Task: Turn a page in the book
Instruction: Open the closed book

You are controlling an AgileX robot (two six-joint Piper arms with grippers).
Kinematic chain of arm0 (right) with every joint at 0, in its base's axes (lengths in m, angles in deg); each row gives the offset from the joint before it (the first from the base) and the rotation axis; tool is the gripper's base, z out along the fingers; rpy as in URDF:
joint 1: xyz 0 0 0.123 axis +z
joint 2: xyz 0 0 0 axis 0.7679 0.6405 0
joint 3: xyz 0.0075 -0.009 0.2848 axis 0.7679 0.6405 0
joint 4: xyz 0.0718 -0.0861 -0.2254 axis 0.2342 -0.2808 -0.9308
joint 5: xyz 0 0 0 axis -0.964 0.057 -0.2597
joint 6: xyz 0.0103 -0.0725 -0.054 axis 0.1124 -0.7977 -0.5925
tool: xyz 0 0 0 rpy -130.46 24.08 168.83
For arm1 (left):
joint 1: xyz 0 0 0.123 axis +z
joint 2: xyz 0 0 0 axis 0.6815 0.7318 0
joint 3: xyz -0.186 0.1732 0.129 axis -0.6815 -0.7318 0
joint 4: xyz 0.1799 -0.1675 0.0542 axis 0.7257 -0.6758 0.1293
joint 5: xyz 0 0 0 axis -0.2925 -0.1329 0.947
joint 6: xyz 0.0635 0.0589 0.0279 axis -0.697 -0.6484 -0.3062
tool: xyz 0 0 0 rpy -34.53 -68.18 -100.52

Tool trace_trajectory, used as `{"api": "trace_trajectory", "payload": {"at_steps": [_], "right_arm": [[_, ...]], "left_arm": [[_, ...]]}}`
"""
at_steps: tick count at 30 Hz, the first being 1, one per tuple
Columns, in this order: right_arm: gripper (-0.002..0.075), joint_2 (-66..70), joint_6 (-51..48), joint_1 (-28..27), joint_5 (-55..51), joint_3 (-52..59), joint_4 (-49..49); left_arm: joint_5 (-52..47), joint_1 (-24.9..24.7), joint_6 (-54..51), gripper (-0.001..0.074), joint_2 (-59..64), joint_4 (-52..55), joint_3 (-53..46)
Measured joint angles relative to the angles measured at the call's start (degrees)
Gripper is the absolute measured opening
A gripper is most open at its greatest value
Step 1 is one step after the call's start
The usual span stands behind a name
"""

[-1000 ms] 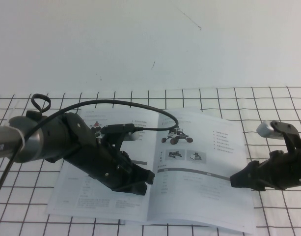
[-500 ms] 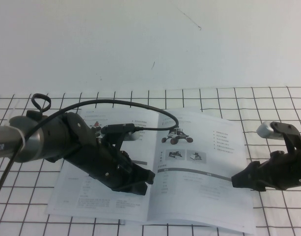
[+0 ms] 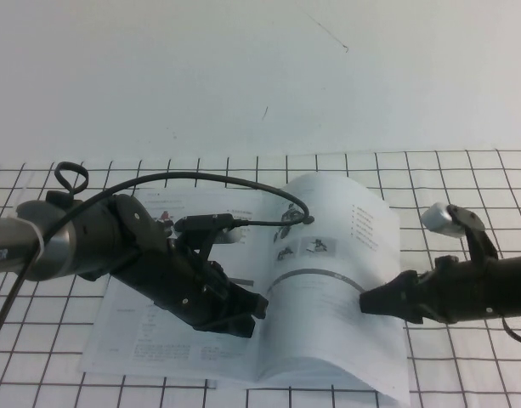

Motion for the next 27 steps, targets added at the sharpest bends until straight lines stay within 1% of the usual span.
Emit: {"api": "trace_trajectory", "payload": {"at_steps": [3, 6, 9, 20, 27], "right_arm": [[0.0433, 0.05, -2.85, 0.13, -6.83, -0.32, 4.14], [0.0433, 0.05, -3.68, 0.13, -12.34, -1.28, 5.19], [0.0432, 0.05, -3.91, 0.27, -15.43, -2.29, 5.57], [0.043, 0.05, -4.6, 0.27, -21.71, -3.95, 5.97], [0.043, 0.05, -4.19, 0.27, -22.72, -6.32, 5.97]], "left_arm": [[0.0, 0.0, 0.0, -0.0002, 0.0, 0.0, 0.0], [0.0, 0.0, 0.0, -0.0002, 0.0, 0.0, 0.0], [-0.1, 0.0, 0.0, -0.0002, 0.0, 0.0, 0.0], [-0.54, 0.0, -0.19, -0.0002, 0.1, -0.09, 0.08], [-0.63, 0.0, -0.34, -0.0002, 0.1, -0.37, 0.08]]}}
